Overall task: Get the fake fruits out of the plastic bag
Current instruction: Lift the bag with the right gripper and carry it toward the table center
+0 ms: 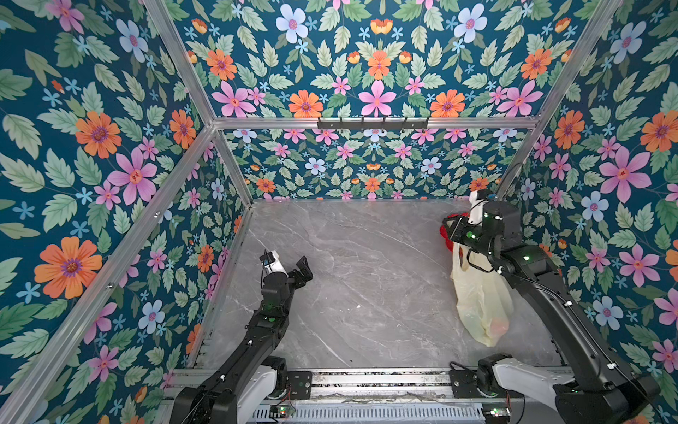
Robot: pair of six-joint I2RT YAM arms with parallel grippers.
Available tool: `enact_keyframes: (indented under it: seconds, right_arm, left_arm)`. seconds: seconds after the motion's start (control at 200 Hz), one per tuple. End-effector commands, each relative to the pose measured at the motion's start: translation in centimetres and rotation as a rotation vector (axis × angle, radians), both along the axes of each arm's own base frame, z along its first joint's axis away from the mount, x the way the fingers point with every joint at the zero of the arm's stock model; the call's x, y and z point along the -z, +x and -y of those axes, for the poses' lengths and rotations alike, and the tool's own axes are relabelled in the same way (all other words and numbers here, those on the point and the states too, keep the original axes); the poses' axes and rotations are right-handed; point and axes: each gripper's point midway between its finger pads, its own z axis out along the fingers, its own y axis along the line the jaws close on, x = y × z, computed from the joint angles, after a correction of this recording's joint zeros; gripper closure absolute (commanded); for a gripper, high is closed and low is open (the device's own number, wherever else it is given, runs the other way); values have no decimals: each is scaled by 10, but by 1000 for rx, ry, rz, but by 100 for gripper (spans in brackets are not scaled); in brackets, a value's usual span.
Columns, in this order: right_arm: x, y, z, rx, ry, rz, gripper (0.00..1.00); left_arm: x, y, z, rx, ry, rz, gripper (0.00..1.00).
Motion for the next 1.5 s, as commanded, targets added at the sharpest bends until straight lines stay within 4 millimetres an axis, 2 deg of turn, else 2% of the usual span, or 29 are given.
enact_keyframes:
  seconds: [0.0, 0.23, 0.39, 0.46, 0.54, 0.78, 0.94, 1.045, 1.185, 1.375, 1.495]
  right_arm:
    - [-14, 0, -40, -111, -12, 29, 76]
    - [-29, -5, -127, -337, -45, 35, 76]
    - [-42, -21, -168, -454, -97, 53, 76]
    - [-45, -28, -172, -467, -110, 54, 77]
    - [-48, -36, -167, -461, -101, 54, 77]
    - [-44, -56, -135, -405, -113, 61, 77]
    - [-30, -68, -129, -386, -85, 26, 68]
    - [-13, -79, -146, -385, -123, 17, 58]
    - [-2, -98, -188, -425, -191, 40, 49]
    - [30, -91, -220, -410, -268, -7, 43]
    - [45, -86, -243, -439, -301, -23, 43]
  left_arm:
    - [-4, -1, -5, -27, 3, 15, 0]
    - [-7, -7, -18, -97, 19, 15, 0]
    - [-9, -11, -28, -147, 30, 16, 0]
    - [-10, -12, -29, -152, 30, 19, 0]
    - [-10, -12, -28, -148, 30, 21, 0]
    - [-11, -4, -12, -63, 28, 4, 0]
    - [-19, 4, 7, 39, 16, 13, 0]
    - [-20, 4, 5, 34, 19, 20, 0]
    - [-20, 1, 0, 10, 27, 23, 0]
    - [-18, -2, -3, -6, 26, 22, 0]
    - [-18, -3, -4, -9, 26, 22, 0]
